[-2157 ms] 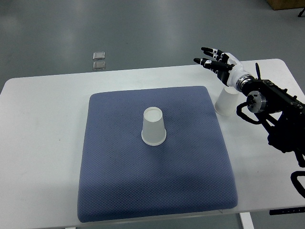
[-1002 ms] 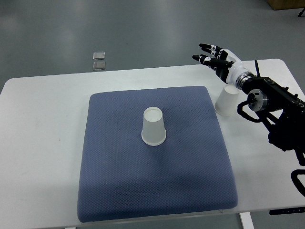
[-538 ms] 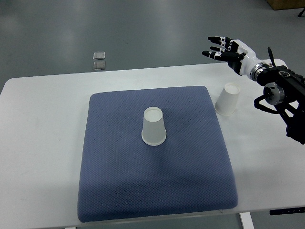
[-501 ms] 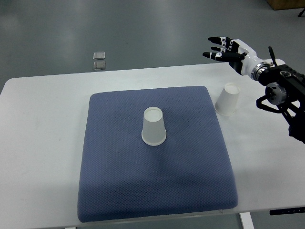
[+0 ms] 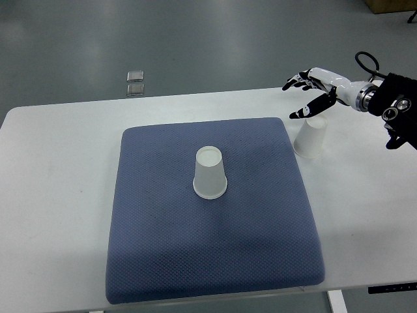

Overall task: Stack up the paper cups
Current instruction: 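Lift and open the right hand, then lower it over the cup, then close the right hand fingers around the white paper cup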

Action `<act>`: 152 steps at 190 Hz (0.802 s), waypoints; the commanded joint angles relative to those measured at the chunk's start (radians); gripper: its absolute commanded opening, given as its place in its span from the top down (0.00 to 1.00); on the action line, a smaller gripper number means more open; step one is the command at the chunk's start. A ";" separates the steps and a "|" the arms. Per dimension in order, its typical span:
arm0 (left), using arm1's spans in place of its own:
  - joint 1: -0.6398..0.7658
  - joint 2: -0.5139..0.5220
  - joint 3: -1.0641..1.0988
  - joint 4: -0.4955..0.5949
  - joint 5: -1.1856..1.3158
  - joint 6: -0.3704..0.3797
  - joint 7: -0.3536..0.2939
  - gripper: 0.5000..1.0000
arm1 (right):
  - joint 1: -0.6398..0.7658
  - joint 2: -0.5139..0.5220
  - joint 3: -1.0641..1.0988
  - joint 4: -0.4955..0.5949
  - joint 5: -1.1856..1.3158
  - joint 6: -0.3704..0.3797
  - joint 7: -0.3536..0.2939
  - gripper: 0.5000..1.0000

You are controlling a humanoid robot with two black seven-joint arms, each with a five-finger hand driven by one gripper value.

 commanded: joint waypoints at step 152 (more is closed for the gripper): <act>0.000 0.000 0.001 0.000 0.000 0.000 0.000 0.00 | 0.011 -0.020 -0.192 -0.013 -0.414 -0.118 0.013 0.17</act>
